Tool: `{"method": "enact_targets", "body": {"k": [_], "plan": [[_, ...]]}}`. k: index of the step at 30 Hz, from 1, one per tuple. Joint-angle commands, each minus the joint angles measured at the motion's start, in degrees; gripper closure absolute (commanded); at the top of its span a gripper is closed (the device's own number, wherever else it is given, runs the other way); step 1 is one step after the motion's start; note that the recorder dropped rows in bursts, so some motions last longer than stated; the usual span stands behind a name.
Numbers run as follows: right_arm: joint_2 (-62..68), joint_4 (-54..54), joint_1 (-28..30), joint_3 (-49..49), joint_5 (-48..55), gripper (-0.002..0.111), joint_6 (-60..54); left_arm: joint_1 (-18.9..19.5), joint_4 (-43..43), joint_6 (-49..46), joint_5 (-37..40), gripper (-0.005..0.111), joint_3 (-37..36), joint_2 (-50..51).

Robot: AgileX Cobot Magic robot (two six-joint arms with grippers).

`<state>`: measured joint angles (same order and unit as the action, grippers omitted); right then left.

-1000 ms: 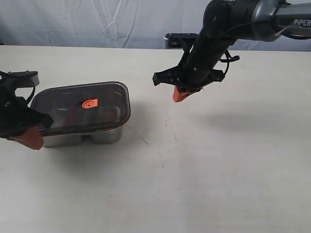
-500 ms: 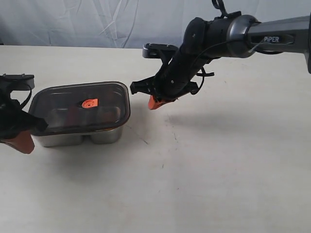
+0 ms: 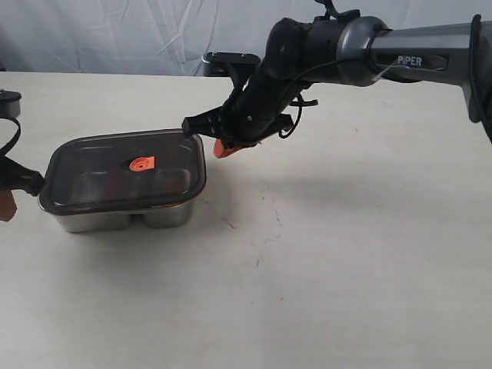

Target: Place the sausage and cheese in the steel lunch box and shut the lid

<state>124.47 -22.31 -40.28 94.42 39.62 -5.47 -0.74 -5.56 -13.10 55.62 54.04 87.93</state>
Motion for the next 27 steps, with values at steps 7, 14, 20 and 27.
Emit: {"method": "enact_targets", "body": {"k": [7,14,20,27], "plan": [[0.29,4.06,-1.71,0.71,3.57,0.109,3.15,0.13,0.4,1.16,-3.76,0.107,0.14,-0.63],[0.29,3.81,-3.76,0.71,4.12,0.109,3.15,0.13,0.4,1.16,-4.01,0.107,0.14,-0.63],[0.29,3.66,-3.88,0.71,5.38,0.109,3.73,0.13,0.4,1.16,-4.01,0.107,0.14,-0.63],[0.29,2.54,-3.99,0.71,6.49,0.109,3.89,0.13,0.4,1.16,-4.01,0.107,0.14,-0.63]]}}
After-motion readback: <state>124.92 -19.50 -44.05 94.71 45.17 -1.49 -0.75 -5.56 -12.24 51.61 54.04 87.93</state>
